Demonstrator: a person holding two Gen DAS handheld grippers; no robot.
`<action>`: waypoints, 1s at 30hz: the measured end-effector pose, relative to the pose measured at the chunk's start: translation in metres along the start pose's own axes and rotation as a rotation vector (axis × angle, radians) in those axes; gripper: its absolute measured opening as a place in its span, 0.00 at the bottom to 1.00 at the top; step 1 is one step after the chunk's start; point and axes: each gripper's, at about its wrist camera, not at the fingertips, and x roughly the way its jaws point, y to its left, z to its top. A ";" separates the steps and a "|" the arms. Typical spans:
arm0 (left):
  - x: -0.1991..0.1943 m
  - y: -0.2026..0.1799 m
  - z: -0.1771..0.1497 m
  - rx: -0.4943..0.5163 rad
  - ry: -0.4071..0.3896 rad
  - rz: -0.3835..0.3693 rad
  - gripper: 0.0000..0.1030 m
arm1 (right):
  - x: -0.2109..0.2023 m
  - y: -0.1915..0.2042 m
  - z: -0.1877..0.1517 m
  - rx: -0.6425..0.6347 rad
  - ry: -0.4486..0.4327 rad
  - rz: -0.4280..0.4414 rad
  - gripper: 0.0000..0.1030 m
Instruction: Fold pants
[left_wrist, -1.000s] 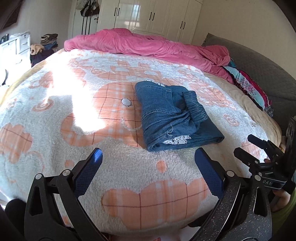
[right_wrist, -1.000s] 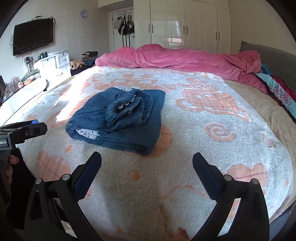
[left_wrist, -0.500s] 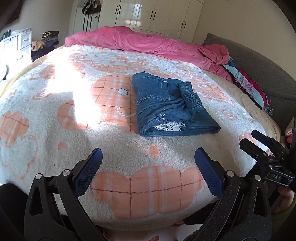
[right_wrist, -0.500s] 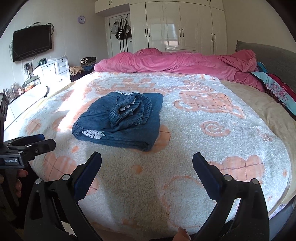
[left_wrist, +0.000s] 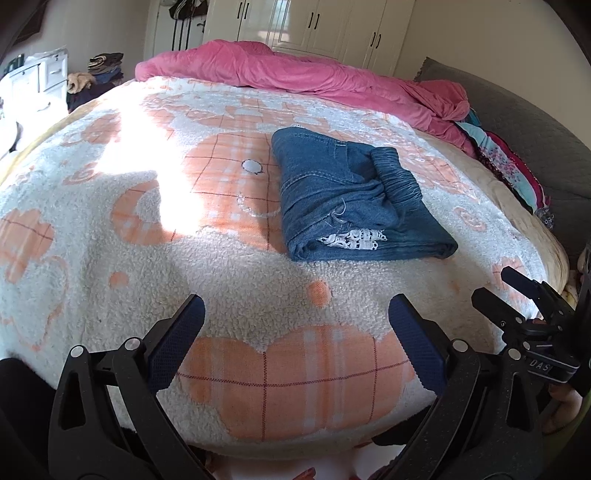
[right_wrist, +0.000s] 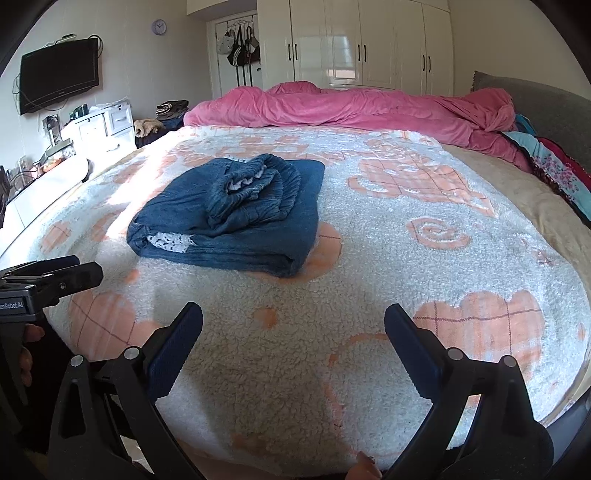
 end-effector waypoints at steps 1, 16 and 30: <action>0.000 0.000 0.000 0.000 0.000 0.001 0.91 | 0.001 -0.001 -0.001 0.009 0.002 0.000 0.96; 0.000 0.002 0.002 -0.004 -0.001 0.008 0.91 | 0.002 -0.004 -0.002 0.015 0.000 0.001 0.96; -0.001 0.002 0.003 -0.003 0.000 0.009 0.91 | 0.002 -0.004 -0.002 0.016 0.003 0.002 0.96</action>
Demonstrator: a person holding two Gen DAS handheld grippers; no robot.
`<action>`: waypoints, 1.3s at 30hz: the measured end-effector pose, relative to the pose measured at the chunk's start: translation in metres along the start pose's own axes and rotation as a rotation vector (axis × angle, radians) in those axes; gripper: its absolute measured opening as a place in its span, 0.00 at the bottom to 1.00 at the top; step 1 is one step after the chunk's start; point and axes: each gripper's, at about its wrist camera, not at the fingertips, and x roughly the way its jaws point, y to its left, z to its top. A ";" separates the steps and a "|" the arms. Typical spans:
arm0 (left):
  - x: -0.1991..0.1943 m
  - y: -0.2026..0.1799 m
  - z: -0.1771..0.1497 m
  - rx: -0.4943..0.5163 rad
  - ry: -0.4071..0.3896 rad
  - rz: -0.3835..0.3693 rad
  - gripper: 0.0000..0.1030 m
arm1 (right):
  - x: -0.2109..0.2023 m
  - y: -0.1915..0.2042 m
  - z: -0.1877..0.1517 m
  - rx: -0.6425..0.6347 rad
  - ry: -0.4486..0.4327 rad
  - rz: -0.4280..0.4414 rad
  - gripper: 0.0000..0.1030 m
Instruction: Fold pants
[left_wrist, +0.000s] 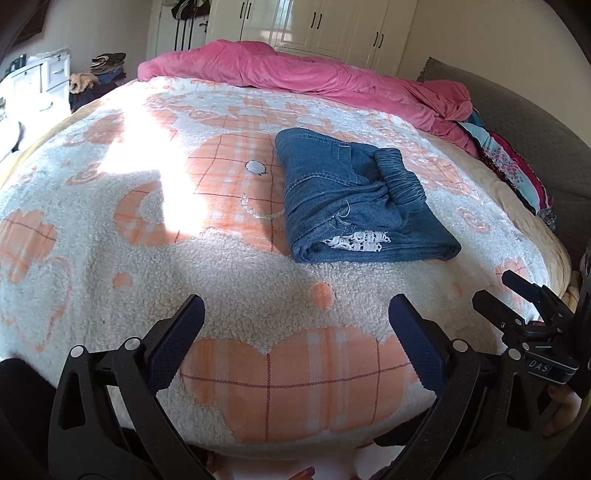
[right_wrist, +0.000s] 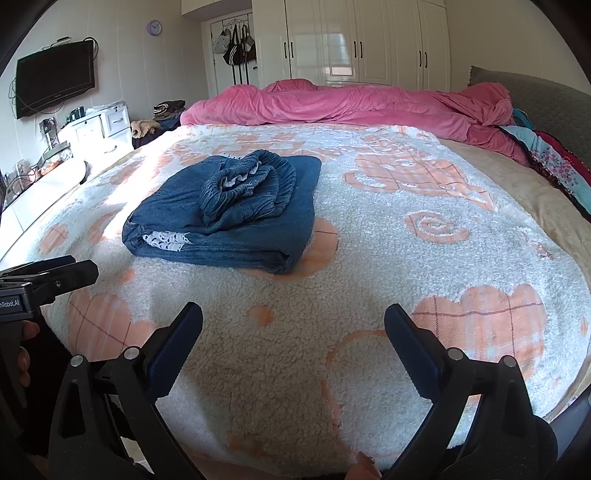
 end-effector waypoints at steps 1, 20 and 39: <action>0.000 0.000 0.000 -0.001 -0.001 0.000 0.91 | 0.000 0.000 0.000 0.001 0.001 0.000 0.96; -0.001 0.001 0.001 -0.003 0.000 0.009 0.91 | 0.001 -0.001 0.000 0.000 0.004 0.003 0.96; -0.002 0.001 0.002 -0.005 -0.002 0.021 0.91 | 0.001 0.000 0.000 -0.001 0.005 0.004 0.96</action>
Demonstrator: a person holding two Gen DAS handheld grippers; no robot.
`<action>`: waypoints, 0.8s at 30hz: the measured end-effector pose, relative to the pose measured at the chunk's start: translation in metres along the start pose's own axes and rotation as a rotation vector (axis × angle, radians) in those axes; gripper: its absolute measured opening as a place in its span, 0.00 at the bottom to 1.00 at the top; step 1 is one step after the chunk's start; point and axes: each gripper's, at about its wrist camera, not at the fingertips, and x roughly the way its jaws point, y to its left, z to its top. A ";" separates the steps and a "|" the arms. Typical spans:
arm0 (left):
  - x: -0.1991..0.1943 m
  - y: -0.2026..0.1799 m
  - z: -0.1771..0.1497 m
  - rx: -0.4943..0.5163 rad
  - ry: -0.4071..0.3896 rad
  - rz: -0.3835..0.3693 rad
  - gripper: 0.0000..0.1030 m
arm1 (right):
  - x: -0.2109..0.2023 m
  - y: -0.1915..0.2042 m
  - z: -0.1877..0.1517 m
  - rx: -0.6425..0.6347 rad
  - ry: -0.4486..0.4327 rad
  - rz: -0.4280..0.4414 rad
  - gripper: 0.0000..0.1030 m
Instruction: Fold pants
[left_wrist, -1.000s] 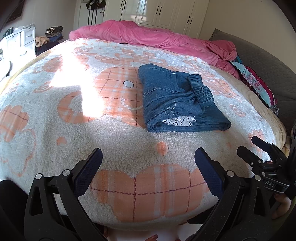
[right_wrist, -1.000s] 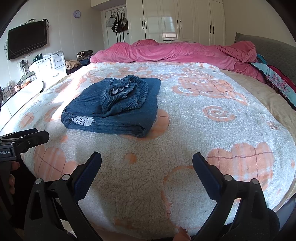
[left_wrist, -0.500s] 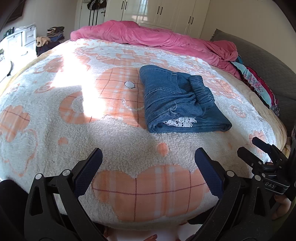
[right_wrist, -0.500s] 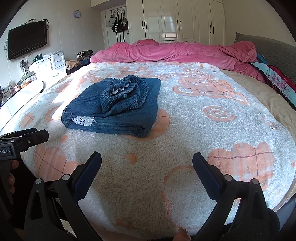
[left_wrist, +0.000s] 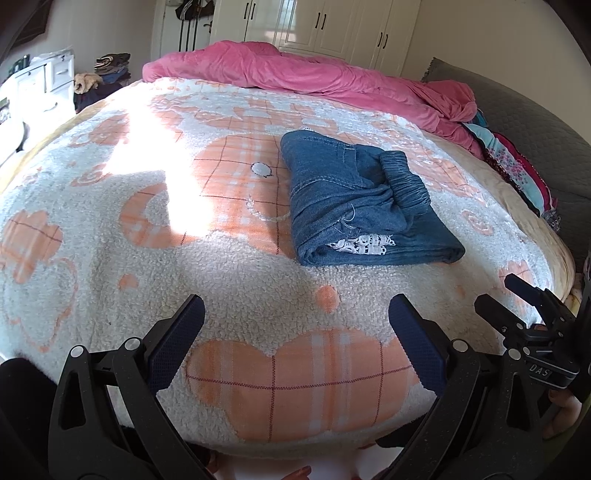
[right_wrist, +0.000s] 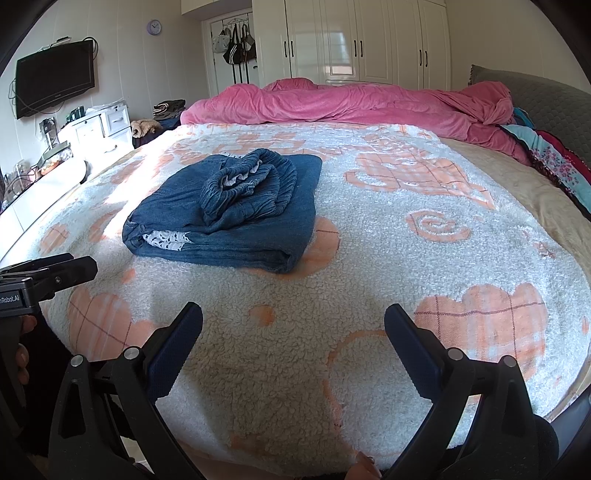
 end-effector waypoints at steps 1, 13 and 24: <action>0.000 0.000 0.000 -0.001 0.000 0.001 0.91 | 0.000 0.000 0.000 0.000 0.000 -0.001 0.96; 0.000 0.000 0.000 -0.004 0.003 0.018 0.91 | 0.001 0.000 0.000 0.000 0.000 -0.002 0.96; 0.000 0.000 0.001 -0.008 0.005 0.023 0.91 | 0.001 0.000 0.000 0.001 0.001 -0.001 0.96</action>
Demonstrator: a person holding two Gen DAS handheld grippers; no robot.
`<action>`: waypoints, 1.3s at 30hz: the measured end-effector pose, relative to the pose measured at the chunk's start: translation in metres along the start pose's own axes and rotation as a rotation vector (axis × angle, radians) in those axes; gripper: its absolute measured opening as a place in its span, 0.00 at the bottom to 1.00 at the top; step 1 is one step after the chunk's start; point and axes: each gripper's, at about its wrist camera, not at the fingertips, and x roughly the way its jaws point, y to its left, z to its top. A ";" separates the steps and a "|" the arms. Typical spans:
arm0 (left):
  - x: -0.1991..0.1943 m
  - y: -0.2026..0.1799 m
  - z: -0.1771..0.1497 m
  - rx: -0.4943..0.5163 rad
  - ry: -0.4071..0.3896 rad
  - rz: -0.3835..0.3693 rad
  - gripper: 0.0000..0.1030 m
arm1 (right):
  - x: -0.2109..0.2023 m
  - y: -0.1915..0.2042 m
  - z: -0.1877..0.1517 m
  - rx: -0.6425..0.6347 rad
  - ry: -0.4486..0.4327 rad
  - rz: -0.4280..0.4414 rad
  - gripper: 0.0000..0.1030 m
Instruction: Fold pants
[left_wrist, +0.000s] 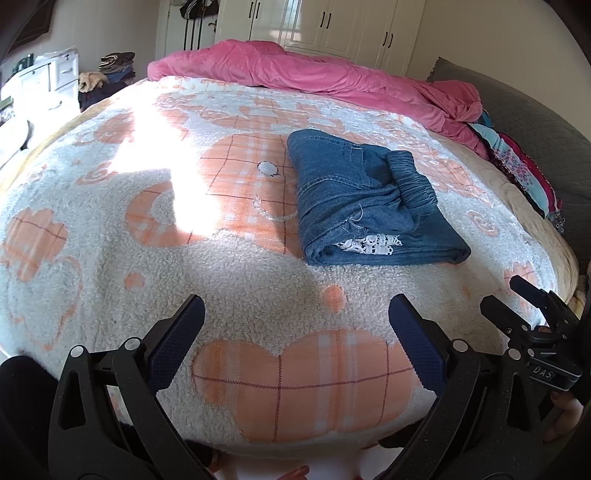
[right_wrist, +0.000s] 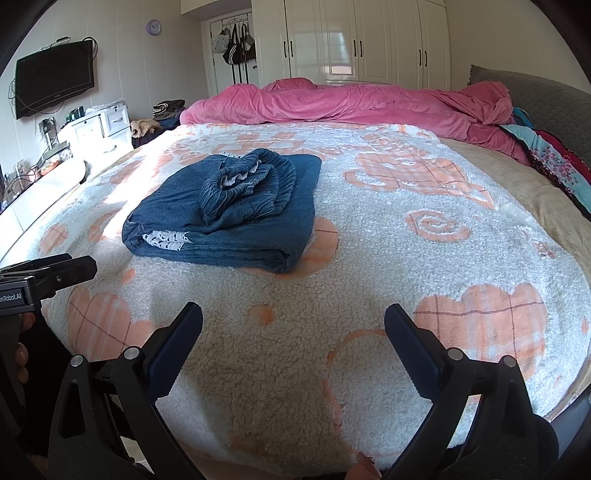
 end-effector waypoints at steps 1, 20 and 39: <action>0.000 0.000 -0.001 -0.001 0.000 0.002 0.91 | 0.000 0.000 0.000 0.000 0.000 -0.001 0.96; 0.001 -0.001 -0.001 -0.004 0.005 0.016 0.91 | 0.001 -0.003 -0.001 0.004 0.007 -0.005 0.96; 0.005 0.005 0.002 -0.003 0.008 0.018 0.91 | 0.004 -0.006 0.000 0.018 0.021 -0.035 0.96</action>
